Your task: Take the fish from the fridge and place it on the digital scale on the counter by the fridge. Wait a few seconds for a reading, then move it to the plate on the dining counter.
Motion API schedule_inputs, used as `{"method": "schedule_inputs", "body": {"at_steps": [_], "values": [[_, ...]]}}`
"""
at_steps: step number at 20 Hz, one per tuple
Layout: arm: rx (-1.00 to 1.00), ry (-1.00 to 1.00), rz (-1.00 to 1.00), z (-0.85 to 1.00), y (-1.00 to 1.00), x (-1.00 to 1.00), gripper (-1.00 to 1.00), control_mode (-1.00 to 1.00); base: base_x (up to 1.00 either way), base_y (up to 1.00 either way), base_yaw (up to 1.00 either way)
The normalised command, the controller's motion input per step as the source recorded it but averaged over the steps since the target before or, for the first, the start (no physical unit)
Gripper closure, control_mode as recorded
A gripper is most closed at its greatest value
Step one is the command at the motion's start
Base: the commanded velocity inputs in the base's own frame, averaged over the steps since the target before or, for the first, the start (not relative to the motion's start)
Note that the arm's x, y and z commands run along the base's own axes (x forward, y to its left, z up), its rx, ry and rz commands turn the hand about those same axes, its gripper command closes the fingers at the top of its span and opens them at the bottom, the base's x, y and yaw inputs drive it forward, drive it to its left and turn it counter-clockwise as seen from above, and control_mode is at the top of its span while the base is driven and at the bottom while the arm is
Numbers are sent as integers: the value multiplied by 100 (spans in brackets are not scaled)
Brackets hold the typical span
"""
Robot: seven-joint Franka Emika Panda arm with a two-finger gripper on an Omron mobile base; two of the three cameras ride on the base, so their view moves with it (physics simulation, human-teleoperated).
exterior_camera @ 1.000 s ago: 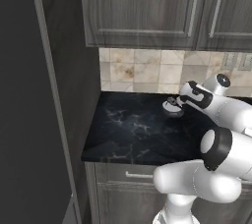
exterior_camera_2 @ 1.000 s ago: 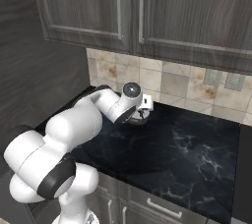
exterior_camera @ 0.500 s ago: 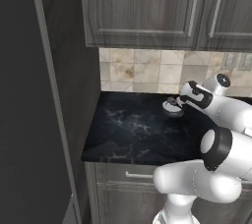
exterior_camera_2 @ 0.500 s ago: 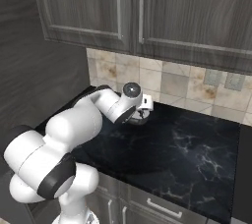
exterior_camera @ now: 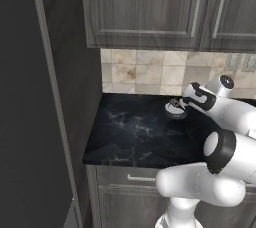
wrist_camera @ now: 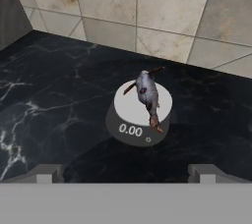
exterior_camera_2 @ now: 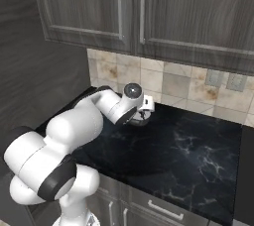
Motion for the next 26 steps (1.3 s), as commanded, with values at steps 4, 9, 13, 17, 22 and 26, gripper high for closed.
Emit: {"method": "schedule_inputs", "body": {"at_steps": [4,9,13,17,22,26], "values": [[0,0,0,0,0,0,-100,-100,0,0,0],[0,0,0,0,0,0,-100,-100,0,0,0],[0,0,0,0,0,0,-100,-100,0,0,0],[0,0,0,0,0,0,-100,-100,0,0,0],[0,0,0,0,0,0,-100,-100,0,0,0],[0,0,0,0,0,0,-100,-100,0,0,0]]}}
